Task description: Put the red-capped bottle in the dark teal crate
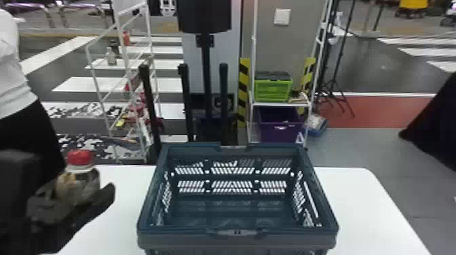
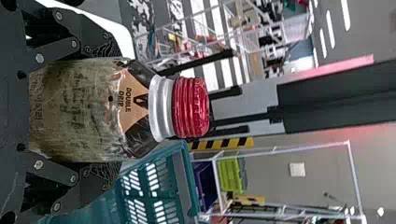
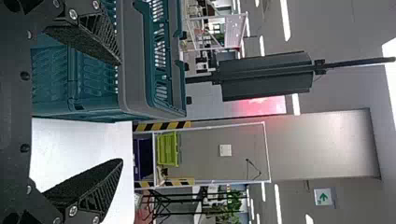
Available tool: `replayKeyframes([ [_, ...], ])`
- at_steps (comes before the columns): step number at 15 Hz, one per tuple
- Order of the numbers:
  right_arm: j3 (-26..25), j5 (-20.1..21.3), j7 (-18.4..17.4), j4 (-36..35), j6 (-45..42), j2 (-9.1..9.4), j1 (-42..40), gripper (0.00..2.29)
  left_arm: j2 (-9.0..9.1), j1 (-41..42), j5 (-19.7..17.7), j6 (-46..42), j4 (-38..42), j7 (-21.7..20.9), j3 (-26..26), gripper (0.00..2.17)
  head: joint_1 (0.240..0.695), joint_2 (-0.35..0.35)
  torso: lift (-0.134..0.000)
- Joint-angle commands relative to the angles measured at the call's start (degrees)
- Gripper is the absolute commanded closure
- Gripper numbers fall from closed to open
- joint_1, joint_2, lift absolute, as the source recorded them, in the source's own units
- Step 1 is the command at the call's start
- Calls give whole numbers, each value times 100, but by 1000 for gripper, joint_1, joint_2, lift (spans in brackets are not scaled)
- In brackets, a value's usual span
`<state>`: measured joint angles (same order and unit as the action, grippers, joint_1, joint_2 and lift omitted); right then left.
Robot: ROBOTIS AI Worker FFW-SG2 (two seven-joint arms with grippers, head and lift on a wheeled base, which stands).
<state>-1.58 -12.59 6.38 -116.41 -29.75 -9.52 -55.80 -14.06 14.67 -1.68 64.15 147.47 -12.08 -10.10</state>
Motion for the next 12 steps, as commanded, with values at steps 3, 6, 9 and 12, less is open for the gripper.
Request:
replayKeyframes([
  [3, 0, 37, 4, -31, 53, 64, -1, 151, -536, -2056, 186, 1158, -1044, -1015, 1133, 2145, 499, 0, 0],
  [6, -9, 37, -5, -13, 53, 90, -18, 151, -571, -3391, 572, 1175, -2169, -2096, 2320, 2145, 499, 0, 0],
  [9, -26, 37, 4, -13, 18, 99, -36, 151, -545, -4710, 687, 1158, -3707, -2993, 3612, 2145, 499, 0, 0],
  [12, -26, 37, -5, 4, -18, 99, -54, 151, -264, -5650, 687, 718, -5474, -3564, 4631, 2145, 499, 0, 0],
])
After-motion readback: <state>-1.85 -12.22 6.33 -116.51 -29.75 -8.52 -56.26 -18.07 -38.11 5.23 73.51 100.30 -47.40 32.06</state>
